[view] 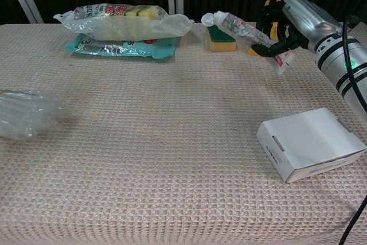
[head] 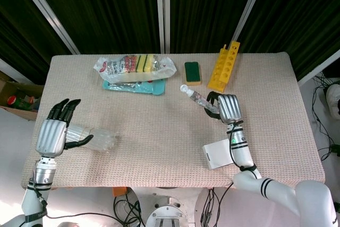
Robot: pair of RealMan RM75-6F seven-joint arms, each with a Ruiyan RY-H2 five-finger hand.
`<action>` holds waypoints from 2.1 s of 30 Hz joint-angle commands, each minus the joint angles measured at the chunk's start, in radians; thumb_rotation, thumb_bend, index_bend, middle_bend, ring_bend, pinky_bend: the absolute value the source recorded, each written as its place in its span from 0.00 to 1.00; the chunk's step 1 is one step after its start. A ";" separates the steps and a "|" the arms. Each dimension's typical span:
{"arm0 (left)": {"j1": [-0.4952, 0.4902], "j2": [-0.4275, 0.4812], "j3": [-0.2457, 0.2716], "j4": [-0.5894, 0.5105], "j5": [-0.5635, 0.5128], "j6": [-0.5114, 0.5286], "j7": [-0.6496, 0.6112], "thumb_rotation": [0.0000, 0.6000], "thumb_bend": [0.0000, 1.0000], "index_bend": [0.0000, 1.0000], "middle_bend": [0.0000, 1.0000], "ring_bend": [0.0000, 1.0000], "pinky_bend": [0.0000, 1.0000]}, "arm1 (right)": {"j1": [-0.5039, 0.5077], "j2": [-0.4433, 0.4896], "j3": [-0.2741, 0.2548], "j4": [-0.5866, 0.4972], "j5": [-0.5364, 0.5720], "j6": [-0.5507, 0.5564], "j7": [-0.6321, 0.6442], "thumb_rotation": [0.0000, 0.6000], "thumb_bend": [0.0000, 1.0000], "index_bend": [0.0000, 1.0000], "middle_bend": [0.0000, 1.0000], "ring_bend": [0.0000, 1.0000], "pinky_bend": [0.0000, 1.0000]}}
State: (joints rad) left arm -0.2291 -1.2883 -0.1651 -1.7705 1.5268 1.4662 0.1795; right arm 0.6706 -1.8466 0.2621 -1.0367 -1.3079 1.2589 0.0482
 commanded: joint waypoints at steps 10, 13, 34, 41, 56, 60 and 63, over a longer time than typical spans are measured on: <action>-0.201 -0.034 -0.184 -0.064 -0.117 -0.158 -0.276 0.04 0.00 0.10 0.17 0.10 0.15 | 0.083 -0.218 -0.036 0.330 -0.246 0.263 0.245 1.00 0.51 1.00 0.95 0.84 0.95; -0.248 -0.057 -0.216 -0.046 -0.170 -0.216 -0.370 0.00 0.00 0.10 0.17 0.10 0.15 | 0.102 -0.276 -0.036 0.428 -0.283 0.357 0.294 1.00 0.51 1.00 0.95 0.84 0.95; -0.456 -0.207 -0.279 0.114 -0.284 -0.521 -0.922 0.00 0.00 0.10 0.17 0.10 0.15 | 0.167 -0.422 0.007 0.599 -0.248 0.480 0.531 1.00 0.51 1.00 0.95 0.84 0.95; -0.489 -0.214 -0.274 0.109 -0.240 -0.535 -0.970 0.00 0.00 0.10 0.17 0.10 0.15 | 0.181 -0.422 0.004 0.577 -0.225 0.430 0.541 1.00 0.51 1.00 0.95 0.84 0.95; -0.534 -0.241 -0.255 0.103 -0.198 -0.511 -0.990 0.00 0.00 0.10 0.17 0.10 0.15 | 0.197 -0.422 -0.026 0.496 -0.178 0.334 0.547 1.00 0.51 1.00 0.95 0.84 0.95; -0.545 -0.248 -0.249 0.105 -0.181 -0.496 -0.976 0.00 0.00 0.10 0.17 0.10 0.15 | 0.201 -0.422 -0.034 0.482 -0.166 0.313 0.544 1.00 0.51 1.00 0.95 0.84 0.95; -0.551 -0.255 -0.237 0.112 -0.158 -0.472 -0.941 0.00 0.00 0.10 0.17 0.10 0.15 | 0.204 -0.422 -0.042 0.477 -0.163 0.298 0.545 1.00 0.51 1.00 0.95 0.84 0.95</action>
State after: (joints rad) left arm -0.7755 -1.5387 -0.4087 -1.6633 1.3560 0.9810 -0.7793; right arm 0.8734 -2.2690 0.2222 -0.5580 -1.4717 1.5597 0.5922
